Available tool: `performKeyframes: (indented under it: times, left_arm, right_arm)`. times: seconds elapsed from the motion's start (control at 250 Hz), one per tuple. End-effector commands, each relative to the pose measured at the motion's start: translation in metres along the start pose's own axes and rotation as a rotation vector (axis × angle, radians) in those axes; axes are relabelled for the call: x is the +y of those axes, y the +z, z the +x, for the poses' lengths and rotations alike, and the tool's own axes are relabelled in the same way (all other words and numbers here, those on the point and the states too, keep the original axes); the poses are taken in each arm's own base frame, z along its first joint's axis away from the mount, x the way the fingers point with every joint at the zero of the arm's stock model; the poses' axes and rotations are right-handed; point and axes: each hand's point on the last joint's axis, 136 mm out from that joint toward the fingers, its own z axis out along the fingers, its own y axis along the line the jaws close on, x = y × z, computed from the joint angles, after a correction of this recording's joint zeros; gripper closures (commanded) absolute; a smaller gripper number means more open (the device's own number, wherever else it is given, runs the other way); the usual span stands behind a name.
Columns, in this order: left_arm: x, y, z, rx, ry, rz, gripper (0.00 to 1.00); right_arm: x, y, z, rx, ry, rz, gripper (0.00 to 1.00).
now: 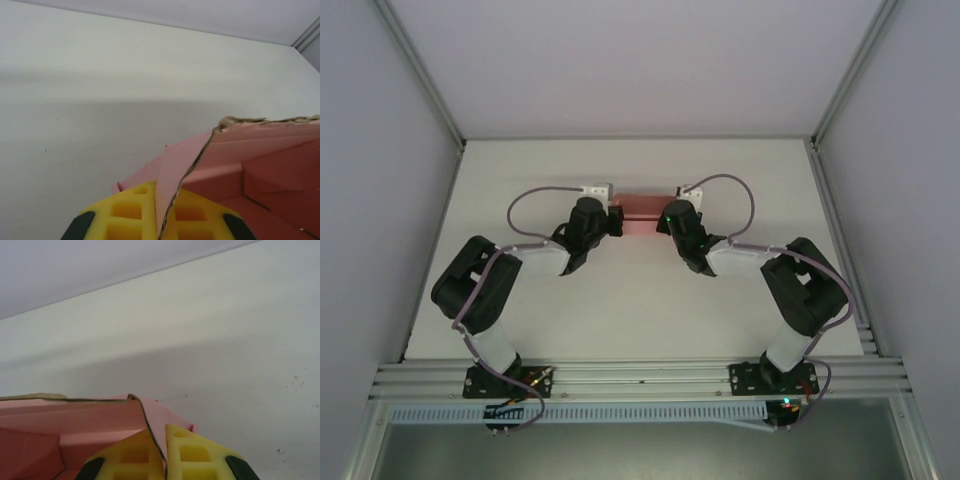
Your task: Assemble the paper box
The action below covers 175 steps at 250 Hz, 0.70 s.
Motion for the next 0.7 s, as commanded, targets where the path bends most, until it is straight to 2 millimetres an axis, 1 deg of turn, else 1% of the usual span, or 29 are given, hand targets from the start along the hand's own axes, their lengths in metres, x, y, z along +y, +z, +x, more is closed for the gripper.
performKeyframes:
  times: [0.0,0.04,0.084,0.168,0.252,0.276,0.319,0.359,0.403,0.455,0.555,0.639,0.695]
  left_arm:
    - [-0.014,-0.009,0.011,-0.005,0.008,0.070,1.00]
    - [-0.016,-0.012,0.014,-0.006,0.011,0.078,1.00]
    - [-0.019,-0.016,0.017,-0.003,0.021,0.088,0.96]
    - [-0.023,-0.024,0.020,0.008,0.024,0.106,0.86]
    - [-0.020,-0.032,0.017,0.013,0.020,0.092,0.73]
    - [-0.019,-0.035,0.017,0.014,0.017,0.088,0.66]
    - [-0.019,-0.040,0.016,0.022,0.012,0.081,0.44]
    - [-0.017,-0.043,0.016,0.036,0.014,0.073,0.32]
    - [-0.016,-0.047,0.018,0.066,0.010,0.058,0.15]
    - [-0.013,-0.053,0.021,0.098,0.011,0.043,0.01]
    - [-0.006,-0.067,0.028,0.144,0.000,0.009,0.00]
    - [0.002,-0.080,0.028,0.170,-0.029,-0.038,0.00]
    - [0.009,-0.087,0.025,0.201,-0.094,-0.087,0.00]
  right_arm:
    - [-0.006,-0.011,0.014,-0.004,0.003,0.014,1.00]
    - [-0.006,-0.014,0.016,-0.013,-0.014,0.008,1.00]
    - [-0.007,-0.017,0.019,-0.018,-0.035,0.012,1.00]
    - [-0.010,-0.023,0.021,-0.022,-0.087,0.038,1.00]
    - [-0.011,-0.029,0.021,-0.036,-0.136,0.048,1.00]
    - [-0.012,-0.031,0.021,-0.043,-0.148,0.056,1.00]
    - [-0.013,-0.033,0.022,-0.042,-0.176,0.058,1.00]
    - [-0.015,-0.035,0.024,-0.037,-0.198,0.065,1.00]
    - [-0.017,-0.036,0.027,-0.029,-0.218,0.071,1.00]
    - [-0.019,-0.038,0.029,-0.020,-0.226,0.075,1.00]
    - [-0.023,-0.042,0.037,-0.007,-0.242,0.067,0.99]
    - [-0.021,-0.048,0.040,-0.008,-0.268,0.053,0.97]
    - [-0.020,-0.051,0.041,-0.011,-0.283,0.046,0.93]
